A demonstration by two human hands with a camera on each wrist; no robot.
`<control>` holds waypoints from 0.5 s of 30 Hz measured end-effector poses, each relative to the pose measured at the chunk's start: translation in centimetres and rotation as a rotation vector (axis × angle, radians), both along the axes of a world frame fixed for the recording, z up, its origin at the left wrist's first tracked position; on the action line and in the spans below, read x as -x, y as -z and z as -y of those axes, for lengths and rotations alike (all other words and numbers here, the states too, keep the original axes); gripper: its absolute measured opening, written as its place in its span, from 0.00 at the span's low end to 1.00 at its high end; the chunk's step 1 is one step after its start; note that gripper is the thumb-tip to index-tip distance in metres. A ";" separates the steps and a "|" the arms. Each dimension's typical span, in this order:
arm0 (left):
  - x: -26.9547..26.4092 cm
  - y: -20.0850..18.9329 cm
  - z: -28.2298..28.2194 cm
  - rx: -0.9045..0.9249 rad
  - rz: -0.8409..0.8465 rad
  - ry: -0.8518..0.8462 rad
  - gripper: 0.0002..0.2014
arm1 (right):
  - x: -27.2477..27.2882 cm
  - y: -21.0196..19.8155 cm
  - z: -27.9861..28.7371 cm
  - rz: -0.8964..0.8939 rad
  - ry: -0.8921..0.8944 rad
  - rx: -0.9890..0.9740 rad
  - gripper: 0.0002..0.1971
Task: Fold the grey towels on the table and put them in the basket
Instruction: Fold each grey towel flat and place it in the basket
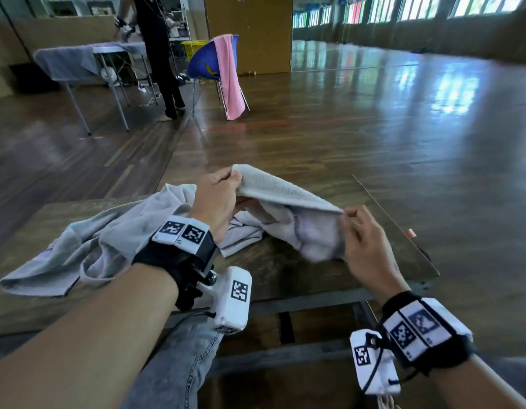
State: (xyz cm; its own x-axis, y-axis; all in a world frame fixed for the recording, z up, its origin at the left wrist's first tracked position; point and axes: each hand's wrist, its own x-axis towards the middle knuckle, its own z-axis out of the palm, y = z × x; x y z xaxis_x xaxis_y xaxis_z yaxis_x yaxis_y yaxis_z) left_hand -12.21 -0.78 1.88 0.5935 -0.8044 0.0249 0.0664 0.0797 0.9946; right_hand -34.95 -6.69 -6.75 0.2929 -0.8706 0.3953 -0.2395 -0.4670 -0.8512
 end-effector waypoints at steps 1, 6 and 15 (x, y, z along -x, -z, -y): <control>0.1 0.3 0.0 0.017 0.027 -0.004 0.13 | 0.4 -0.3 0.2 0.004 0.006 -0.002 0.06; 0.7 -0.6 0.6 0.109 0.074 0.002 0.13 | 2.7 -1.6 1.1 -0.122 0.032 0.099 0.06; -0.1 4.2 1.3 -0.280 0.481 -0.322 0.10 | 4.1 0.7 1.6 -0.508 -0.072 -0.046 0.13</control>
